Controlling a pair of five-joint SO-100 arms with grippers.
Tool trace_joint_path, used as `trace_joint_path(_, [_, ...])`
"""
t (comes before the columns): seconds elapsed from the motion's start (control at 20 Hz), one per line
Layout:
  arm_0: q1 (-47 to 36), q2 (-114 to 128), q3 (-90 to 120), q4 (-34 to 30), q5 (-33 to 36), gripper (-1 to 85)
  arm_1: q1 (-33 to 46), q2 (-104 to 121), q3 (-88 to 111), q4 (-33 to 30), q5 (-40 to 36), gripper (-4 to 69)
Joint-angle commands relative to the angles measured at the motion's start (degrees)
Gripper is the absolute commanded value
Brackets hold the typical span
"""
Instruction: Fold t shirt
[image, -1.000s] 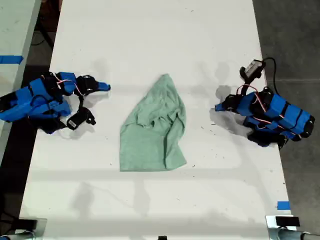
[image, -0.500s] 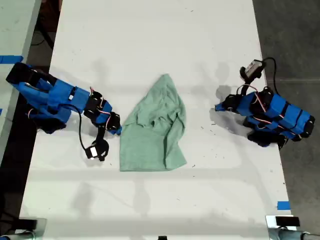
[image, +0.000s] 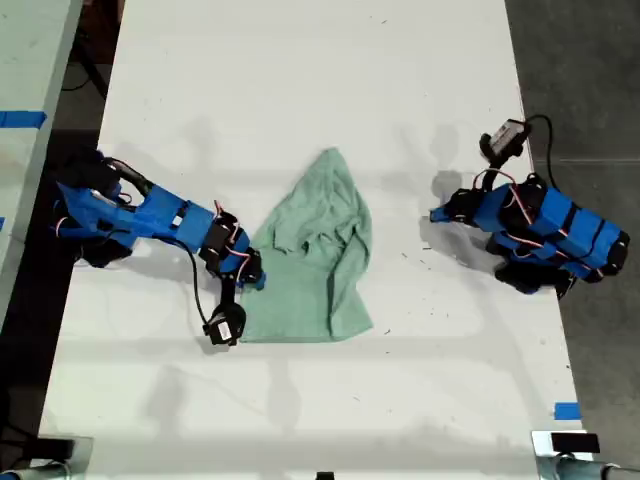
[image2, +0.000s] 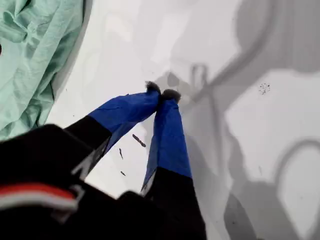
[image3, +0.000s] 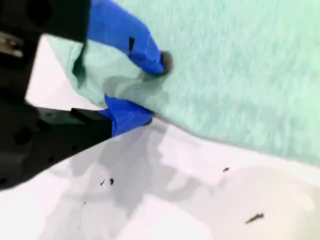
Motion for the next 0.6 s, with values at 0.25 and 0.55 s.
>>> trace_joint_path(0.25, [0.7,5.6,-12.1,20.5,-1.2,-0.3,0.3,0.6,1.6,0.4,-0.1,1.5])
trace_joint_path(0.55, [-0.8,-10.7,-45.7,17.8,17.2,-0.3,0.3,0.6,1.6,0.4,-0.1,1.5])
